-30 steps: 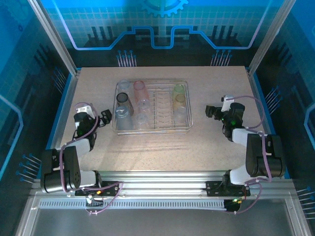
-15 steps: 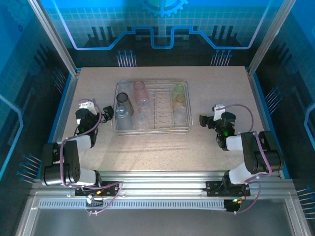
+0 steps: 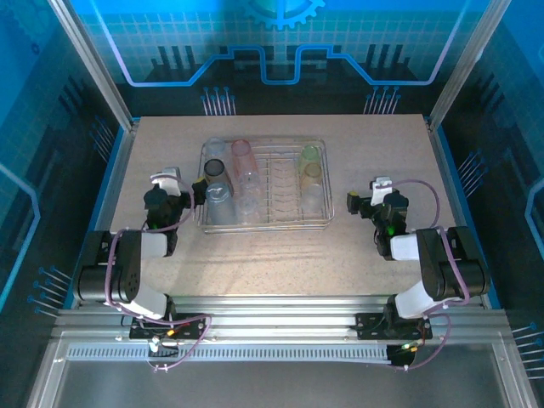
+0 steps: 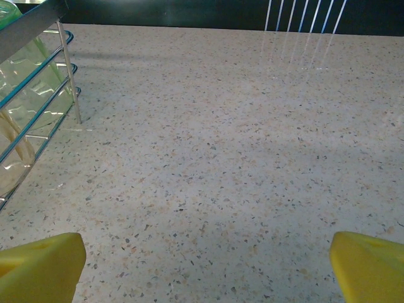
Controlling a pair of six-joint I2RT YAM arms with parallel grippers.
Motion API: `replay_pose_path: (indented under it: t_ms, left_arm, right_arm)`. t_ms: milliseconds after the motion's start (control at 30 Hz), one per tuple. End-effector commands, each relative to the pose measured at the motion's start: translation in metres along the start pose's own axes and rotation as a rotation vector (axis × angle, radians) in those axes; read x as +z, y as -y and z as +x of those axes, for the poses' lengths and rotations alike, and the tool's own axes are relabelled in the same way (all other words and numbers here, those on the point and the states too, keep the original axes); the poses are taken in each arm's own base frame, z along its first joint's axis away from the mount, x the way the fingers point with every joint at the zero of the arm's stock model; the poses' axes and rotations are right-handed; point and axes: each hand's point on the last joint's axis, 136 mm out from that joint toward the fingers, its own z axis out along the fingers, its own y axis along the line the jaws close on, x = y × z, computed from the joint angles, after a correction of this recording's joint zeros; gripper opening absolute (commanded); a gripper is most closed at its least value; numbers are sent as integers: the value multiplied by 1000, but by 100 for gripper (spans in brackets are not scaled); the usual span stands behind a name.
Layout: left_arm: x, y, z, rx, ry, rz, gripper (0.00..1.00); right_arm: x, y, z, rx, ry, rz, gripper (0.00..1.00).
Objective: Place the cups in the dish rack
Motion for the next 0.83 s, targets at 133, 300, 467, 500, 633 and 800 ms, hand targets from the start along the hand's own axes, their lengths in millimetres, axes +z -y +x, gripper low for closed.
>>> replay_pose_path:
  t_ms: [133, 300, 467, 500, 633, 800]
  left_arm:
    - [-3, -7, 33, 40, -95, -41, 99]
    - [-8, -15, 31, 33, -58, -107, 99]
    - [-6, -14, 31, 36, -66, -104, 99]
    - [-4, -14, 31, 38, -75, -99, 100]
    - [-3, -12, 32, 42, -88, -88, 99]
    - [1, -5, 33, 57, -106, -56, 99]
  right_arm:
    - [1, 6, -15, -6, 53, 31, 100]
    - [2, 5, -15, -12, 45, 34, 100]
    - [3, 4, -15, -20, 38, 42, 100]
    - [3, 4, -15, -20, 39, 43, 100]
    - [5, 2, -15, -29, 32, 31, 100]
    - [7, -10, -15, -63, 18, -29, 100]
